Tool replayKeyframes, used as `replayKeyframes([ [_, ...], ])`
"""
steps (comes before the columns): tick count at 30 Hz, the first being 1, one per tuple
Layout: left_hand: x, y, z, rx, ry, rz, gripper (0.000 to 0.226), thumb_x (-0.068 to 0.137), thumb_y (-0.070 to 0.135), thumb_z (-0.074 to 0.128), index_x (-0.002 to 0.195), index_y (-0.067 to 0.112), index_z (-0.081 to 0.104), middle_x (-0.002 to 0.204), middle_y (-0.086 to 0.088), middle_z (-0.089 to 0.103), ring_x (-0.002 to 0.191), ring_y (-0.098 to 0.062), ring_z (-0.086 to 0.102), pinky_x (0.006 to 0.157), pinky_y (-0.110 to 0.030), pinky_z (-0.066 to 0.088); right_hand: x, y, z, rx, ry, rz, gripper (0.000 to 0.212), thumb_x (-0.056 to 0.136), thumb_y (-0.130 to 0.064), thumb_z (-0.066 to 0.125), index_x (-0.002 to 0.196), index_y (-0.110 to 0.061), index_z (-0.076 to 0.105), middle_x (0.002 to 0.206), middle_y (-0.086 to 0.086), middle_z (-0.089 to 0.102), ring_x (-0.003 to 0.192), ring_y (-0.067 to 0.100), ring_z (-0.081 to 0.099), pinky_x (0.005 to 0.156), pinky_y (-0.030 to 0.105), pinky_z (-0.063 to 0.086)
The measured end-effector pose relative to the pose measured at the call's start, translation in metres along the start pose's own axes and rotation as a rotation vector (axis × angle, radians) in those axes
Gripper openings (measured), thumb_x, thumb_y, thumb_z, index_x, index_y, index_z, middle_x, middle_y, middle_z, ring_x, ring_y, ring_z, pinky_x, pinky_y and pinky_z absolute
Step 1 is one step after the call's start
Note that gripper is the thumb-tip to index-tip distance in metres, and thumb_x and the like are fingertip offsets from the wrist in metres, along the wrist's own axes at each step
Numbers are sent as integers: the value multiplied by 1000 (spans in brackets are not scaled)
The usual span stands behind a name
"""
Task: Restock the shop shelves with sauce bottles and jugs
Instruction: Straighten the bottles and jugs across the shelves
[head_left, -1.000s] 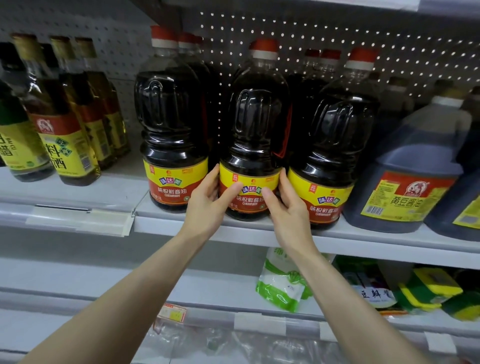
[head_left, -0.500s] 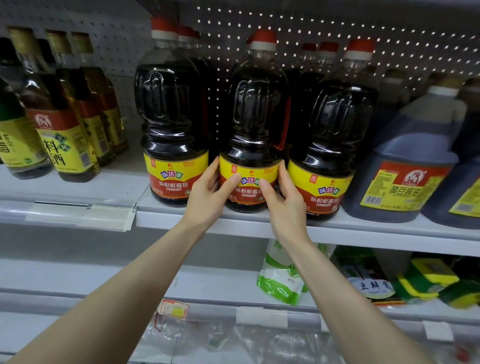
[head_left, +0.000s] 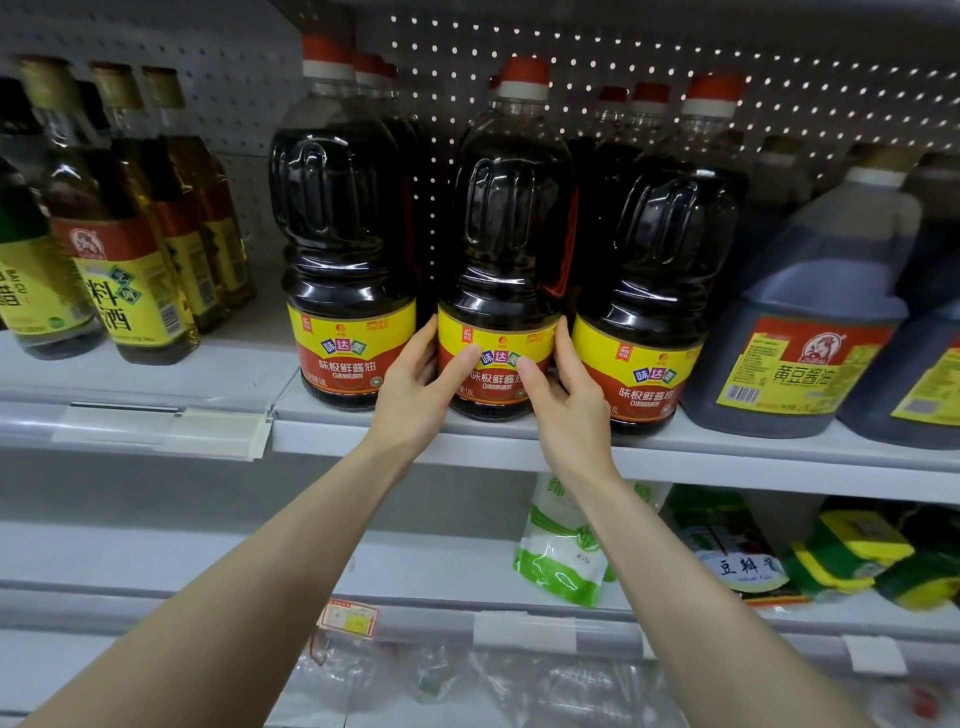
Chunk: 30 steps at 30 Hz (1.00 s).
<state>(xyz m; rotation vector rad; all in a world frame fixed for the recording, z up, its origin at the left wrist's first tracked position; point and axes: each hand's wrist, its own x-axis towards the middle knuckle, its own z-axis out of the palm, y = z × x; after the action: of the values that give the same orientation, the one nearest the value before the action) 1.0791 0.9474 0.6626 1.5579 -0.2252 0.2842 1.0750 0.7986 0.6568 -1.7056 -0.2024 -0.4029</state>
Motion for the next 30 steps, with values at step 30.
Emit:
replayKeyframes([
  [30, -33, 65, 13, 239, 133, -56, 36, 86, 35, 67, 114, 13, 59, 100, 10, 62, 91, -1, 58, 69, -7, 44, -39, -60, -45, 40, 84, 70, 48, 93, -24, 61, 140, -20, 48, 136, -9, 53, 95, -21, 53, 88, 5, 45],
])
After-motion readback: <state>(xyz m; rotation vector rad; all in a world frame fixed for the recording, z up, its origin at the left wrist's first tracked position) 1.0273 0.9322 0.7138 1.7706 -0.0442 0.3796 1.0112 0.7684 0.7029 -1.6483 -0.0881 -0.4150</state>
